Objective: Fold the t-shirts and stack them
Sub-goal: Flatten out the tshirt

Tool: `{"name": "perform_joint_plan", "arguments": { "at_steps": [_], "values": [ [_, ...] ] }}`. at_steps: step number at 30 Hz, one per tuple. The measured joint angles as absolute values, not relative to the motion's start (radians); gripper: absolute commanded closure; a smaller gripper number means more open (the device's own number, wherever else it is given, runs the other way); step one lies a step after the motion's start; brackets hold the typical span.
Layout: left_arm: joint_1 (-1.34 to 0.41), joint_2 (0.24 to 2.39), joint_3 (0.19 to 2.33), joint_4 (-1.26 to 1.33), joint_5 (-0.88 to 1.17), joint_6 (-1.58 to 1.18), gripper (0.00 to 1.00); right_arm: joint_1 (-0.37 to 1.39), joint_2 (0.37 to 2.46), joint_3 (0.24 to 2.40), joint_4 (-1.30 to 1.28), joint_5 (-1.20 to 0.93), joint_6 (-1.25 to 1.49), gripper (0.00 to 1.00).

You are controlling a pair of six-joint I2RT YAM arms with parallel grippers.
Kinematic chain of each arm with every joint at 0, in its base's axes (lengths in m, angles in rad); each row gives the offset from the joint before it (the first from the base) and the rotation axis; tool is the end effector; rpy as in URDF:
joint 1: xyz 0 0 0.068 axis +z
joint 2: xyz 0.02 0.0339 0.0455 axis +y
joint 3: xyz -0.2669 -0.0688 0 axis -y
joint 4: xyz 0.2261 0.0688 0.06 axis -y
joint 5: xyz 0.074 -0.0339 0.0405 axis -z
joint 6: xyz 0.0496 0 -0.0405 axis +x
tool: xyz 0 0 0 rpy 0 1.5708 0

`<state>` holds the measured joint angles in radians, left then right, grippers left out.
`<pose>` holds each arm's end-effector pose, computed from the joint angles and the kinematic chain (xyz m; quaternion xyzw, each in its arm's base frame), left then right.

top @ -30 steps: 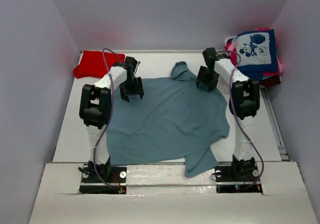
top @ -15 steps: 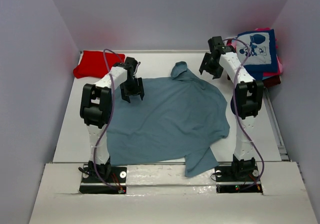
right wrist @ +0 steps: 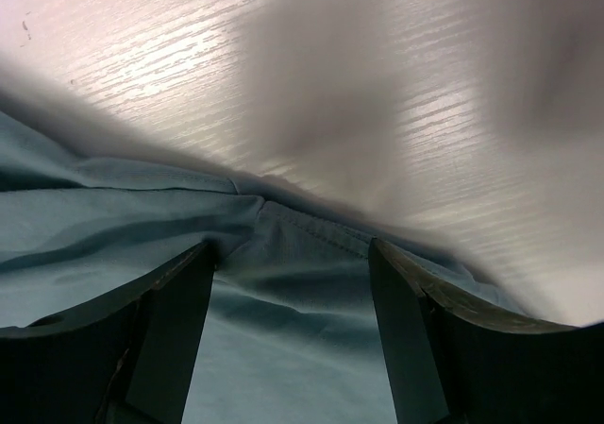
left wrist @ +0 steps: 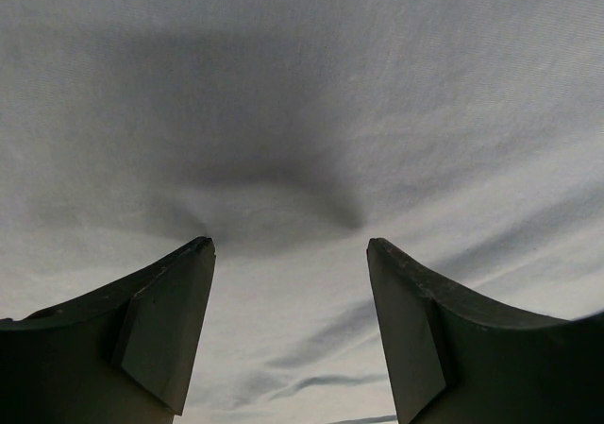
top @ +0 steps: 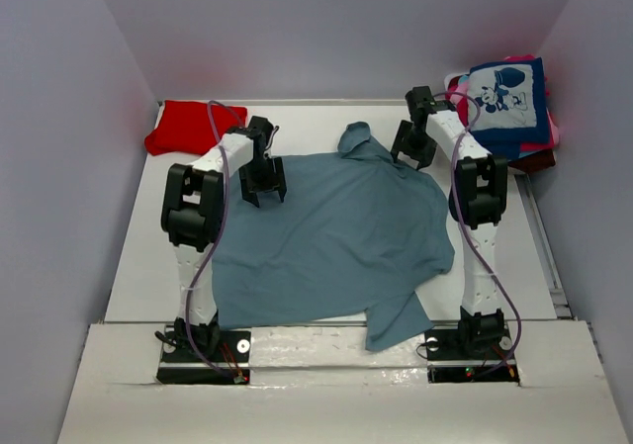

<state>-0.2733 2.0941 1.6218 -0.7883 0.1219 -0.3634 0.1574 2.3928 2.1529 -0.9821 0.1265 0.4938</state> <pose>0.4024 -0.1191 0.1779 -0.0350 0.9856 -0.1054 0.1276 0.4864 0.0709 0.1840 0.1754 0.9672 -0.0036 0.1840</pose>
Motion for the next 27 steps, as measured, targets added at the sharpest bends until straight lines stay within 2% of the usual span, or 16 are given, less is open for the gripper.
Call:
{"name": "perform_joint_plan", "arguments": {
  "at_steps": [3, 5, 6, 8, 9, 10, 11, 12, 27],
  "values": [
    [-0.273, 2.104, 1.622, -0.788, 0.124, -0.363, 0.23, 0.157, 2.393, 2.152, -0.978, 0.118, 0.493, 0.34],
    [-0.273, 2.106, 1.622, -0.788, 0.124, -0.363, 0.23, 0.157, 2.393, 2.151, -0.976, 0.112, 0.493, 0.41],
    [-0.273, 2.106, 1.622, -0.788, 0.124, -0.363, 0.23, 0.157, 2.393, 2.148, -0.974, 0.109, 0.492, 0.52],
    [-0.273, 2.109, 1.622, -0.788, 0.125, -0.363, 0.23, 0.157, 2.392, 2.139, -0.965, 0.100, 0.491, 0.64],
    [-0.273, 2.111, 1.622, -0.788, 0.125, -0.363, 0.23, 0.157, 2.392, 2.129, -0.958, 0.094, 0.489, 0.76],
    [-0.273, 2.112, 1.623, -0.788, 0.125, -0.363, 0.23, 0.157, 2.391, 2.118, -0.956, 0.090, 0.491, 0.81],
    [-0.273, 2.114, 1.623, -0.787, 0.125, -0.363, 0.23, 0.157, 2.391, 2.109, -0.956, 0.084, 0.487, 0.91],
    [-0.273, 2.115, 1.623, -0.788, 0.125, -0.363, 0.23, 0.157, 2.391, 2.097, -0.952, 0.077, 0.490, 0.93],
    [-0.273, 2.120, 1.624, -0.782, 0.132, -0.363, 0.23, 0.157, 2.304, 1.981, -0.953, 0.002, 0.466, 0.92]
  ]
}}
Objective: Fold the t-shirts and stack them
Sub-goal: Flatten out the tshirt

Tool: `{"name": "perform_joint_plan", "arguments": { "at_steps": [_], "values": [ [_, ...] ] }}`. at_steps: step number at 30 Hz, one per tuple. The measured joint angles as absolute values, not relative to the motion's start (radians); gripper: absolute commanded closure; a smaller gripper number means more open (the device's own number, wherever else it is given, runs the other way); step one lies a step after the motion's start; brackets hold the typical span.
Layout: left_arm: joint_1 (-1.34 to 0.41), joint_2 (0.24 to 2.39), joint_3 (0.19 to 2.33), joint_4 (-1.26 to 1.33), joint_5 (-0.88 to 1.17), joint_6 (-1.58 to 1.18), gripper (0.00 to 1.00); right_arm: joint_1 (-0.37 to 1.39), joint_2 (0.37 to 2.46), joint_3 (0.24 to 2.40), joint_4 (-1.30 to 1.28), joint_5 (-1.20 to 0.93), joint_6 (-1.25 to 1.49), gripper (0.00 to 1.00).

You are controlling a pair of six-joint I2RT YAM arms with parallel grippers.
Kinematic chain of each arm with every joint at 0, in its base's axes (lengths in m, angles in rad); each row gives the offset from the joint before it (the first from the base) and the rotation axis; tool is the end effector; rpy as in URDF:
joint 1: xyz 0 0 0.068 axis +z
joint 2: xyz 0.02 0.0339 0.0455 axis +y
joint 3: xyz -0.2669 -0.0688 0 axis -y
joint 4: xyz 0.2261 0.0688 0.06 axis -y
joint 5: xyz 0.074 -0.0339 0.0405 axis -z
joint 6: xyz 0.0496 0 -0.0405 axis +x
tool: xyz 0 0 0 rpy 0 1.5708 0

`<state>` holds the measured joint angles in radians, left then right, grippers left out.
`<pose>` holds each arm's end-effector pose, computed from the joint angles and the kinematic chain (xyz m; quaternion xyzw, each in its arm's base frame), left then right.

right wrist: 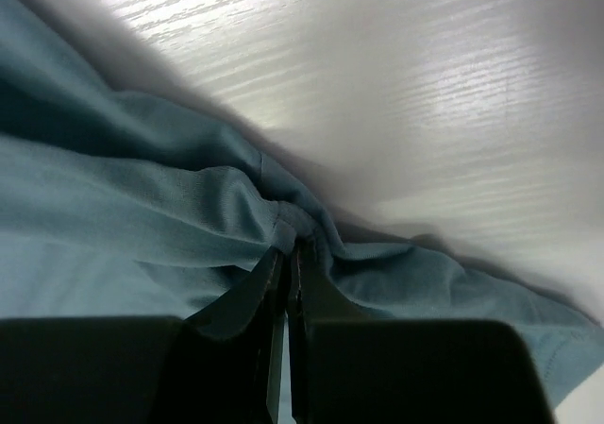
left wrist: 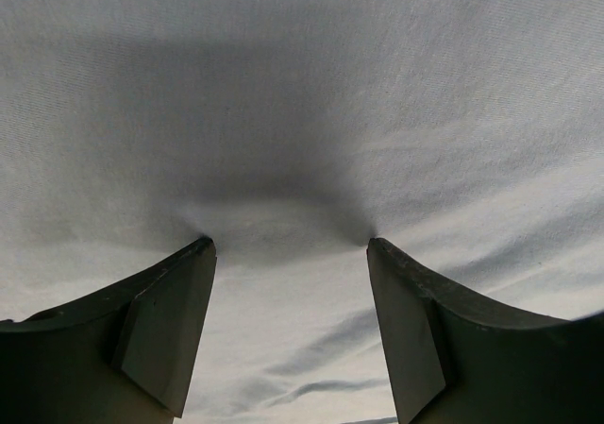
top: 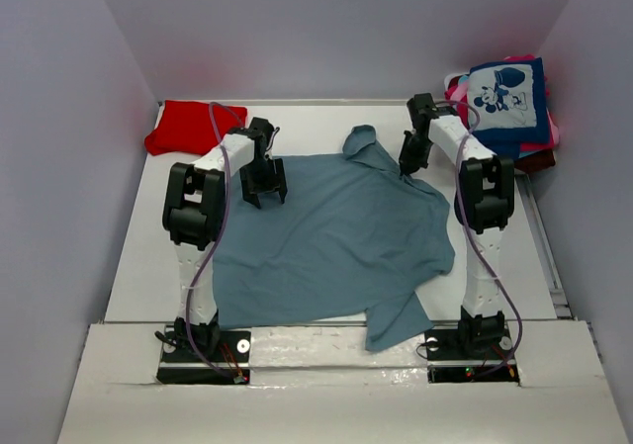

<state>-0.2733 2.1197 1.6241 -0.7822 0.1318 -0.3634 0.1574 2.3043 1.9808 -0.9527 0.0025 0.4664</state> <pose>0.4048 -0.1202 0.1685 -0.0349 0.9866 -0.1075 0.1179 0.4622 0.0732 0.1785 0.1524 0.9774 0.0439 0.1401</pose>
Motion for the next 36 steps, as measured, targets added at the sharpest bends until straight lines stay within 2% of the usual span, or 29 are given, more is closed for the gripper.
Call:
{"name": "perform_joint_plan", "arguments": {
  "at_steps": [10, 23, 26, 31, 36],
  "values": [
    [-0.273, 2.120, 1.624, -0.781, 0.134, -0.363, 0.24, 0.167, 2.210, 1.983, -0.993, -0.020, 0.432, 0.92],
    [-0.273, 2.120, 1.624, -0.781, 0.135, -0.363, 0.24, 0.269, 2.213, 2.005, -1.081, -0.041, 0.375, 0.89],
    [-0.273, 2.121, 1.624, -0.781, 0.135, -0.363, 0.24, 0.323, 2.214, 2.016, -1.098, -0.041, 0.354, 0.80],
    [-0.273, 2.122, 1.624, -0.781, 0.135, -0.363, 0.24, 0.416, 2.217, 1.999, -1.105, -0.046, 0.336, 0.72],
    [-0.273, 2.122, 1.625, -0.781, 0.135, -0.363, 0.24, 0.478, 2.219, 1.929, -1.102, -0.072, 0.336, 0.53]
  ]
}}
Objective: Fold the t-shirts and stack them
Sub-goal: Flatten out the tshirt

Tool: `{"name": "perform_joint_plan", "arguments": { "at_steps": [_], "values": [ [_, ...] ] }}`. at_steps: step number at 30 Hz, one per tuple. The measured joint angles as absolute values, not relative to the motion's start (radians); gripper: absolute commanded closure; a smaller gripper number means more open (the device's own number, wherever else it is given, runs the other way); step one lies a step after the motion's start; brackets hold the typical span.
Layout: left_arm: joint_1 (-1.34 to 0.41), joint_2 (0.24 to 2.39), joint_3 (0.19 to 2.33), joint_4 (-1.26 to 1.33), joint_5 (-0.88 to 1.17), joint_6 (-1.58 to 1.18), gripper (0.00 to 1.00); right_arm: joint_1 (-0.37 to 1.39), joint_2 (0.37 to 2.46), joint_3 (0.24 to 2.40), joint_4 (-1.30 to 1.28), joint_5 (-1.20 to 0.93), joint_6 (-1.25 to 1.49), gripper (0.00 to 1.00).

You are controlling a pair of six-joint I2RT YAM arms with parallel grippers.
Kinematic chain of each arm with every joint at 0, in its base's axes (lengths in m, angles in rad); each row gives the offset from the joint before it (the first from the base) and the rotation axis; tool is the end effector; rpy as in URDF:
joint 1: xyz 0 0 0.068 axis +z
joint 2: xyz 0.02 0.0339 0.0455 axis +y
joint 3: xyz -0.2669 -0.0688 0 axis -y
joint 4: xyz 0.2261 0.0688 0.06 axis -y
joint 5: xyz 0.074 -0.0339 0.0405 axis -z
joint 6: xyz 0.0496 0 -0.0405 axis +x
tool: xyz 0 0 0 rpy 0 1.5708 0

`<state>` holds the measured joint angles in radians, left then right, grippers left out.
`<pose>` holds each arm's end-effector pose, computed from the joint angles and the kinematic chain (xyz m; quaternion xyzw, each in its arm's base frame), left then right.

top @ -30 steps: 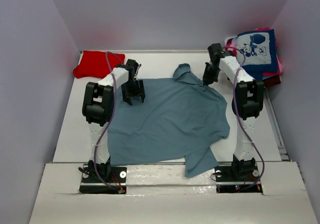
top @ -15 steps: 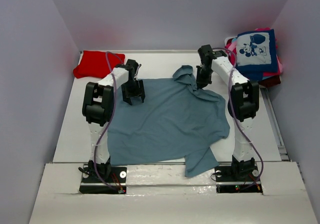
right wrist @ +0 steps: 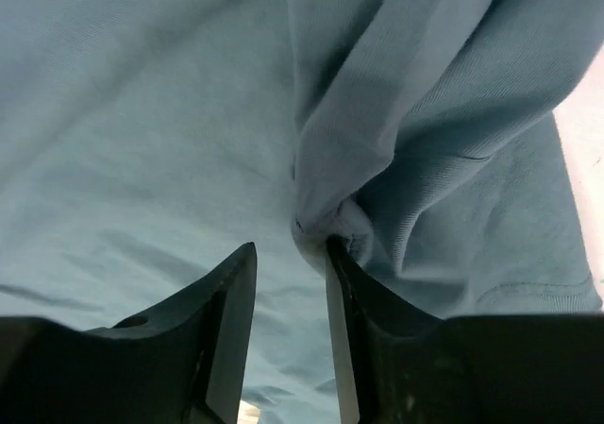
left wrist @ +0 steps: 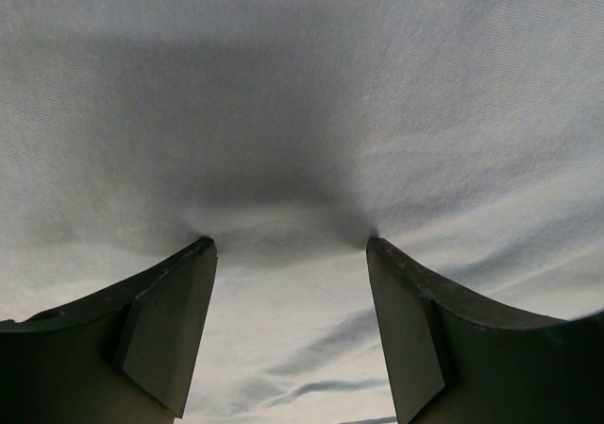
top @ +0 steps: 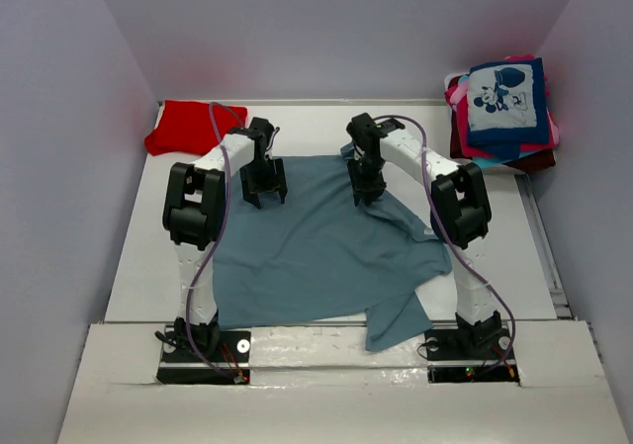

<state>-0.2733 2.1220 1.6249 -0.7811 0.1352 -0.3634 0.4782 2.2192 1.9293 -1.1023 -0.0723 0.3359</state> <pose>0.4052 -0.1205 0.1679 -0.0346 0.9865 -0.1090 0.1172 0.3863 0.2043 0.1976 -0.0740 0.9926 0.0683 0.0676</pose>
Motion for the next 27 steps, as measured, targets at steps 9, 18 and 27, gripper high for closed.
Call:
{"name": "perform_joint_plan", "arguments": {
  "at_steps": [9, 18, 27],
  "values": [
    [-0.273, 2.124, 1.628, -0.782, 0.136, -0.363, 0.24, 0.477, 2.223, 1.900, -1.099, -0.067, 0.337, 0.41],
    [-0.273, 2.125, 1.628, -0.782, 0.136, -0.363, 0.24, 0.478, 2.256, 2.080, -1.112, -0.034, 0.362, 0.40],
    [-0.273, 2.125, 1.628, -0.782, 0.136, -0.363, 0.24, 0.471, 2.293, 2.268, -1.128, 0.014, 0.385, 0.41]
  ]
}}
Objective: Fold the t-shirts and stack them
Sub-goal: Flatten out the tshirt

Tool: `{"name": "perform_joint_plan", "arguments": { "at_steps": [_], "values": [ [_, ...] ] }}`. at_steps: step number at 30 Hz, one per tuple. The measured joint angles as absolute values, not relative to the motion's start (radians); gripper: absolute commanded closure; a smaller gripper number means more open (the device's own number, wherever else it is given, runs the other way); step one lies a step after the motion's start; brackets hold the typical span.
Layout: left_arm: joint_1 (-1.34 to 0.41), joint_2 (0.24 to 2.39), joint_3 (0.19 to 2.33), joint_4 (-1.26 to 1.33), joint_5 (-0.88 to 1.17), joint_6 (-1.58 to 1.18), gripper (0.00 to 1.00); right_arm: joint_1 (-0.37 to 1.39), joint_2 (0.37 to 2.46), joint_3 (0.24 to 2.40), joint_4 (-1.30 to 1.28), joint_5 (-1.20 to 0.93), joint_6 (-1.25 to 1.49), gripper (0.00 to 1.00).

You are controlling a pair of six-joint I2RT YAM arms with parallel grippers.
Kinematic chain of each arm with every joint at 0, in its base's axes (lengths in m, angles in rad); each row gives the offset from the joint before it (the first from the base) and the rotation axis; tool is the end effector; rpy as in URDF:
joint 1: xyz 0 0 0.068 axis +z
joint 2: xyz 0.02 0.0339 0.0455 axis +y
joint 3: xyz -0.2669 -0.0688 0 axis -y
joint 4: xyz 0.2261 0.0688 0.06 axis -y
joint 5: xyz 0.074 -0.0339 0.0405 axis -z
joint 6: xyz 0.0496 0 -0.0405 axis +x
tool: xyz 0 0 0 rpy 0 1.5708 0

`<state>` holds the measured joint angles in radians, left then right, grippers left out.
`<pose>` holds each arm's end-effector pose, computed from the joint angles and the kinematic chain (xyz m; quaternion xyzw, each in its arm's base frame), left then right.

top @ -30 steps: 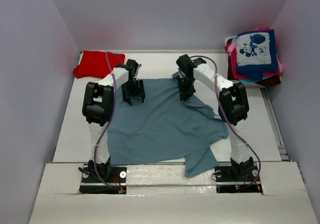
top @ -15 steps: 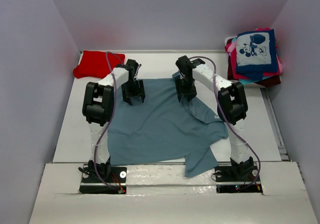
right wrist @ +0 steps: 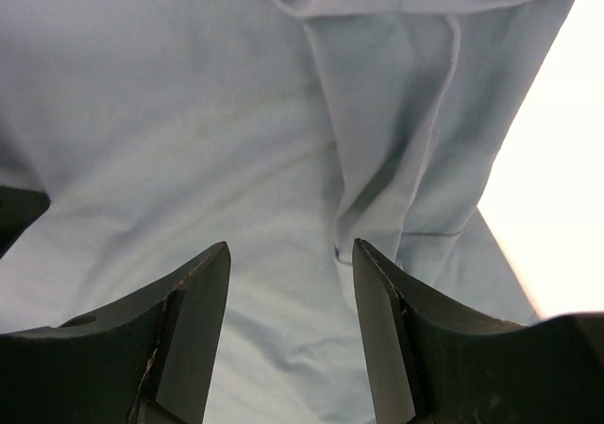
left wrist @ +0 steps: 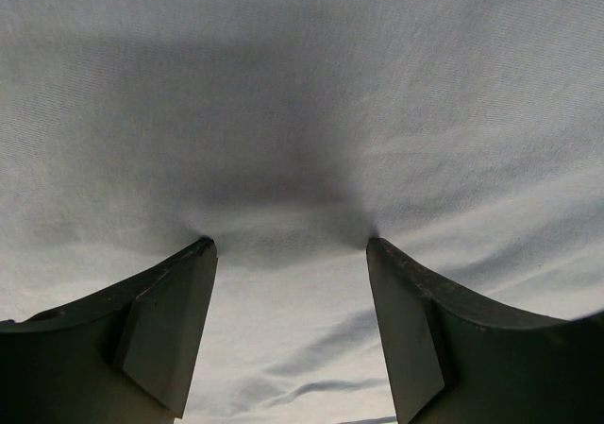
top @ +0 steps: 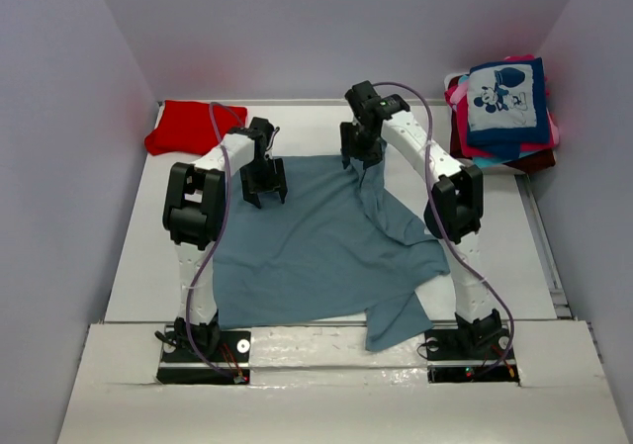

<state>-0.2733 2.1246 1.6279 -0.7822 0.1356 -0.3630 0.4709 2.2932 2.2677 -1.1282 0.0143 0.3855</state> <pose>0.4057 -0.1207 0.1676 -0.0344 0.9865 -0.1091 0.1168 0.4228 0.2145 0.2549 -0.0403 0.9775 0.0796 0.1912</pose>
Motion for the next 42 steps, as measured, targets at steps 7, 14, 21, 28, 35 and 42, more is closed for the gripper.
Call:
{"name": "perform_joint_plan", "arguments": {
  "at_steps": [7, 14, 21, 28, 35, 42],
  "values": [
    [-0.273, 2.125, 1.628, -0.782, 0.136, -0.363, 0.24, 0.426, 2.404, 2.356, -1.144, 0.031, 0.435, 0.49],
    [-0.273, 2.125, 1.628, -0.782, 0.136, -0.363, 0.24, 0.300, 2.479, 2.431, -1.140, -0.001, 0.498, 0.49],
    [-0.273, 2.124, 1.624, -0.779, 0.135, -0.363, 0.24, 0.229, 2.484, 2.469, -1.106, -0.079, 0.529, 0.48],
    [-0.273, 2.118, 1.616, -0.772, 0.134, -0.363, 0.24, 0.244, 2.498, 2.463, -1.060, -0.184, 0.549, 0.49],
    [-0.273, 2.117, 1.614, -0.770, 0.134, -0.363, 0.24, 0.250, 2.505, 2.437, -1.019, -0.248, 0.567, 0.49],
    [-0.273, 2.116, 1.612, -0.768, 0.133, -0.363, 0.24, 0.250, 2.505, 2.426, -0.991, -0.251, 0.575, 0.49]
  ]
}}
